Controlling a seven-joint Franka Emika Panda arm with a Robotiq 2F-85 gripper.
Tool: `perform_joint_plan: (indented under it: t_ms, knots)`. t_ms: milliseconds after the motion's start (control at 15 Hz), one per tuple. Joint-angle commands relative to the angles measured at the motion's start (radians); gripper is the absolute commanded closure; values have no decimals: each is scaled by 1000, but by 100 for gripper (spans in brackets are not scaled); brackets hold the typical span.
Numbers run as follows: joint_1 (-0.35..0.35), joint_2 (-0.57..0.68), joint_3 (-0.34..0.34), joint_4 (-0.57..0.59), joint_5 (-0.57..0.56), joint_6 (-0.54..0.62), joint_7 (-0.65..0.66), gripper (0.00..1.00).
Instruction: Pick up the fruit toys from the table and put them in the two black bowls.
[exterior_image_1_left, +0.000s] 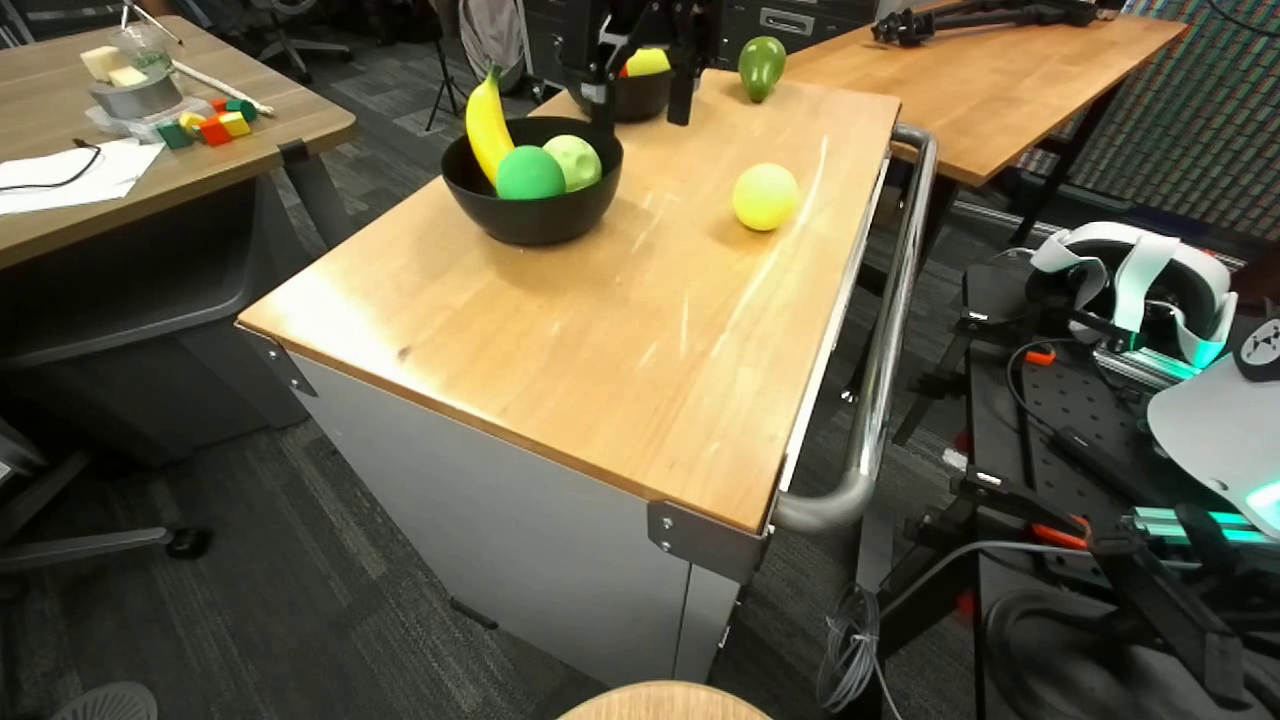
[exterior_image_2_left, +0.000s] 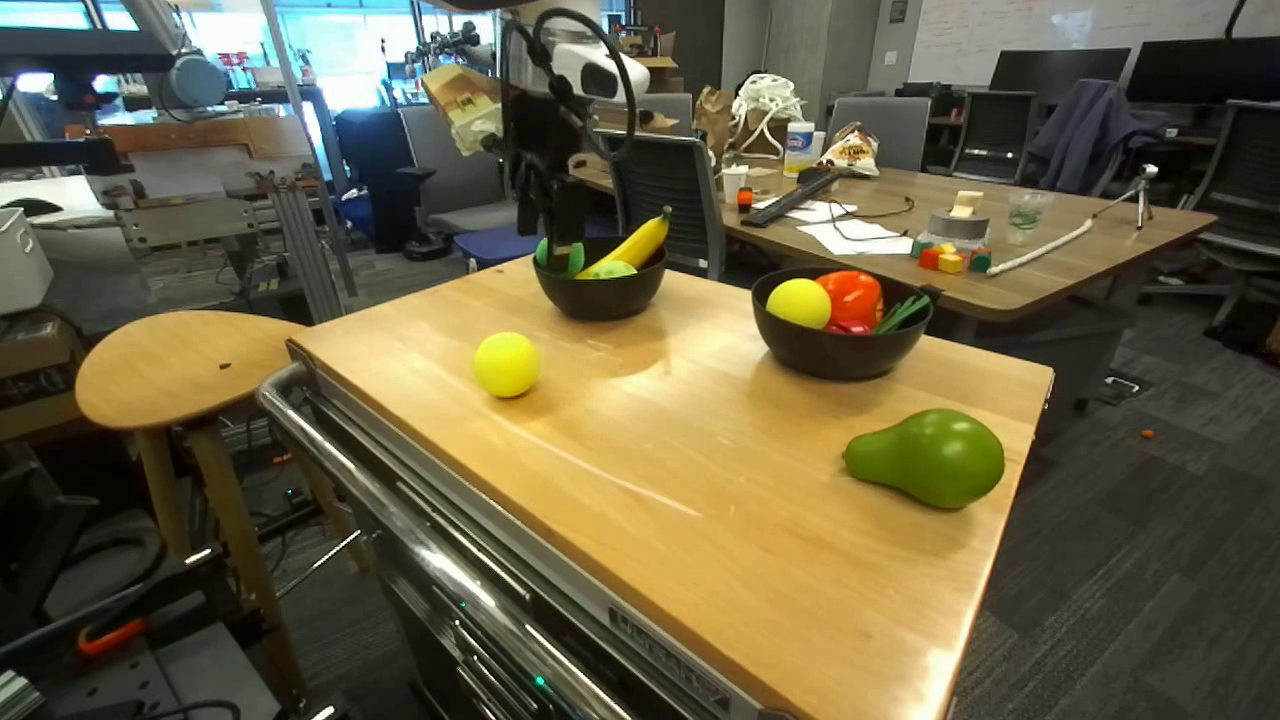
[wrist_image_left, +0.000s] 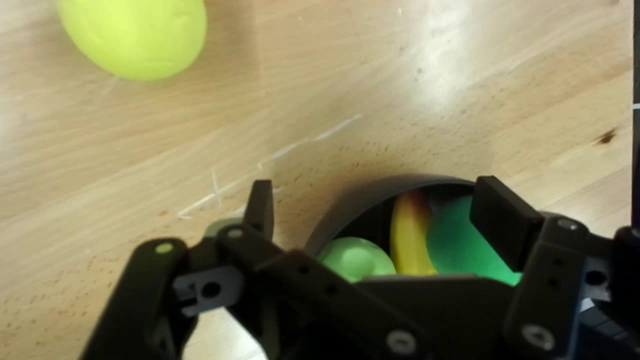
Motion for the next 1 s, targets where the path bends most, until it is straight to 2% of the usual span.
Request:
perform_joint_plan:
  t_ms: [0,333,600,933]
  knots:
    - [-9,-191,-8,-146,-84,-53,-50,0]
    - [-33,-251,-16,-240,-132,-11,-46,0]
    - [-49,-180,-17,-236,-168,-4,-8,0]
    - [-43,-56,-14,-192,-231,37,102,0]
